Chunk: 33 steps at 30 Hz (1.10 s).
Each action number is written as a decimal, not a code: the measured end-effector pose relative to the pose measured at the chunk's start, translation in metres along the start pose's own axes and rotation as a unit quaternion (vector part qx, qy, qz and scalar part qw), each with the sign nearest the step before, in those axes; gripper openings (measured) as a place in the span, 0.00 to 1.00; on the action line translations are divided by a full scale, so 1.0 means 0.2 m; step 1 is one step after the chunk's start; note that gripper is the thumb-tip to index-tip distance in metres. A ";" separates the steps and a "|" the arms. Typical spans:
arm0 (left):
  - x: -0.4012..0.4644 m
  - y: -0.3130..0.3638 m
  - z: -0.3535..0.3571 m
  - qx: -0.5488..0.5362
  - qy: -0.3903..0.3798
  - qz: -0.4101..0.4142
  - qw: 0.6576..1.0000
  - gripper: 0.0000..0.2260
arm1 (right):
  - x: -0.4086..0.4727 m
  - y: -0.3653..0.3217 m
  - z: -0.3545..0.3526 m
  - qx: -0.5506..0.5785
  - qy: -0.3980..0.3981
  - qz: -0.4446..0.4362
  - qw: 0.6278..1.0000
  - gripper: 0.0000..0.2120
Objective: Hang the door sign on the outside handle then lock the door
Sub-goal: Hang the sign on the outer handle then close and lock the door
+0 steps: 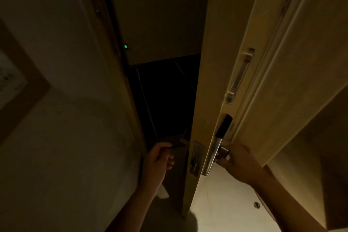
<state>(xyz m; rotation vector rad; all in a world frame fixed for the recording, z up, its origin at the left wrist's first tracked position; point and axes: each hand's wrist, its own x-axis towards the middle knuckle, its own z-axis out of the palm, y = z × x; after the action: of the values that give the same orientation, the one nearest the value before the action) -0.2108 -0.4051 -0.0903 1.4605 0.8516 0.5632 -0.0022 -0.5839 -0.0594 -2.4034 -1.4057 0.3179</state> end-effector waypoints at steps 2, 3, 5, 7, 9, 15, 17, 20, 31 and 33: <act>0.04 0.01 -0.09 -0.013 0.023 0.002 1.000 0.14 | 0.09 -0.04 0.10 0.039 -0.011 0.002 0.999 0.13; 0.06 0.01 -0.12 -0.019 0.031 0.004 0.999 0.14 | 0.12 -0.06 0.14 0.058 -0.006 0.008 0.998 0.13; 0.10 0.03 -0.19 -0.031 0.047 0.005 0.998 0.14 | 0.22 -0.10 0.18 0.076 0.002 0.005 0.997 0.11; 0.13 0.05 -0.24 -0.035 0.054 0.005 0.998 0.13 | 0.30 -0.15 0.21 0.068 0.015 -0.026 0.997 0.11; 0.17 0.08 -0.28 -0.039 0.060 0.005 0.997 0.10 | 0.38 -0.21 0.23 0.018 0.032 -0.066 0.997 0.14; 0.34 0.35 -0.30 -0.017 0.046 0.080 0.996 0.15 | 0.67 -0.36 0.33 -0.099 -0.039 -0.032 0.994 0.23; 0.41 0.45 -0.31 -0.032 0.062 0.103 0.992 0.20 | 0.78 -0.41 0.35 -0.114 -0.056 -0.033 0.991 0.24; 0.57 0.54 -0.34 -0.034 0.114 0.149 0.982 0.19 | 0.96 -0.46 0.40 -0.155 -0.049 -0.058 0.985 0.22; 1.17 0.65 -0.41 0.016 0.288 0.115 0.950 0.17 | 1.70 -0.47 0.38 -0.106 -0.117 -0.246 0.956 0.16; 1.26 0.65 -0.41 0.032 0.295 0.112 0.948 0.14 | 1.84 -0.49 0.39 -0.103 -0.144 -0.242 0.954 0.15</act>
<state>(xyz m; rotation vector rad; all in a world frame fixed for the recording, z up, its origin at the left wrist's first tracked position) -0.1028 -0.1485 0.0057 1.4760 1.1805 1.1921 0.0700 -0.2045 -0.0993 -2.1224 -2.1943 0.4205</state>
